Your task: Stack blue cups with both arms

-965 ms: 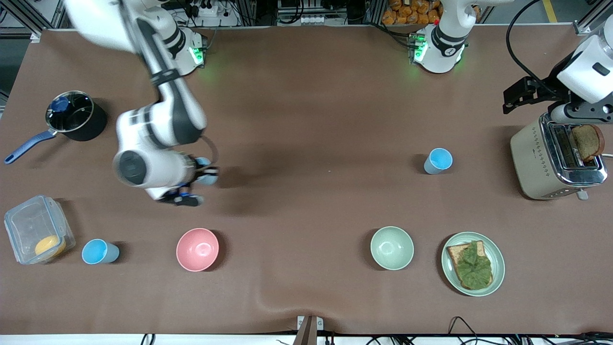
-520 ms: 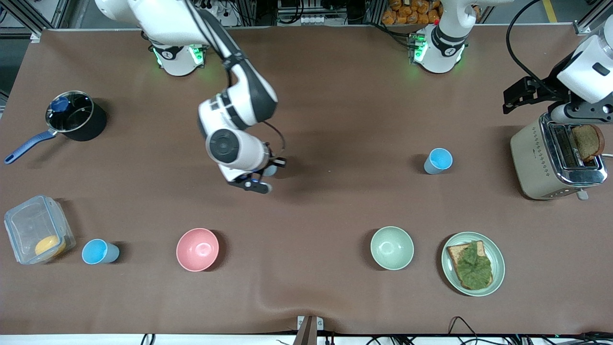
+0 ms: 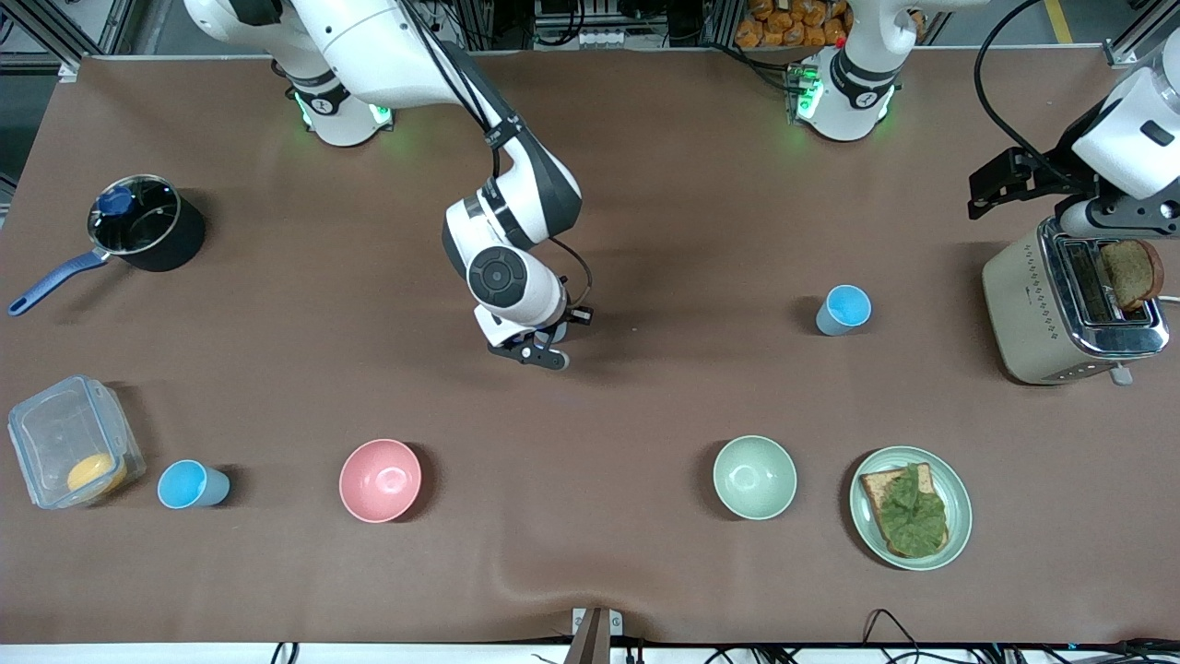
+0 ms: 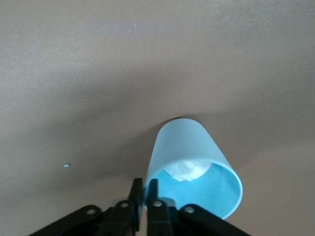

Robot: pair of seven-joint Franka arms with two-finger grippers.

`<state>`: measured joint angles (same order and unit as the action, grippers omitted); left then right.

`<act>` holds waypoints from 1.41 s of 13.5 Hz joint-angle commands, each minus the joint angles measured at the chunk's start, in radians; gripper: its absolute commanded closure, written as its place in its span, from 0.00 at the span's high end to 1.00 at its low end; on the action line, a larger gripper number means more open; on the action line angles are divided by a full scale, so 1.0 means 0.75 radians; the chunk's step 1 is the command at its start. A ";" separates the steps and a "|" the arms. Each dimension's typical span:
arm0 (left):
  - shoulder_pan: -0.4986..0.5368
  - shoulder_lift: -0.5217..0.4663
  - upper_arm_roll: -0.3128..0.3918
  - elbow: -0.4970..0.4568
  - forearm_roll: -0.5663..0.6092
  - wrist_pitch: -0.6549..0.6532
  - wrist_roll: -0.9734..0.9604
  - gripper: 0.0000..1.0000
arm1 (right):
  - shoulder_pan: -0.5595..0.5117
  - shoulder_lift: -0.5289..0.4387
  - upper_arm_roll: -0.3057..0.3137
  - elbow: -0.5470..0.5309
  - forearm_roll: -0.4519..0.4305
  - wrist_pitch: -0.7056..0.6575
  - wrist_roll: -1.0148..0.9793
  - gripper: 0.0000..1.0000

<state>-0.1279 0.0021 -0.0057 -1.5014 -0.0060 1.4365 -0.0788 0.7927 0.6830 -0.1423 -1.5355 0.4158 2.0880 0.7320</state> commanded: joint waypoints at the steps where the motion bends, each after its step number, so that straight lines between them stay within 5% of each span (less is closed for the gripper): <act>1: 0.009 -0.001 -0.011 0.014 0.037 -0.005 -0.020 1.00 | 0.037 0.014 -0.023 0.053 0.016 0.020 0.002 1.00; 5: 0.019 -0.001 -0.007 0.014 0.022 -0.001 -0.018 1.00 | -0.052 -0.051 -0.115 0.200 0.000 -0.227 -0.049 1.00; 9: 0.011 0.034 -0.001 0.016 0.041 0.003 0.005 1.00 | -0.161 -0.168 -0.209 0.188 -0.018 -0.417 -0.282 1.00; 13: -0.001 0.150 -0.011 0.018 0.108 0.017 0.011 1.00 | -0.416 -0.470 -0.154 -0.065 -0.310 -0.424 -0.564 1.00; 19: 0.013 0.200 -0.007 0.010 0.051 0.146 0.031 1.00 | -0.785 -0.757 -0.150 -0.203 -0.488 -0.523 -0.957 1.00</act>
<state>-0.1278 0.1454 -0.0089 -1.5036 0.0494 1.5309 -0.0715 0.2610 0.2089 -0.2931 -1.6247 0.1125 1.7341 0.0845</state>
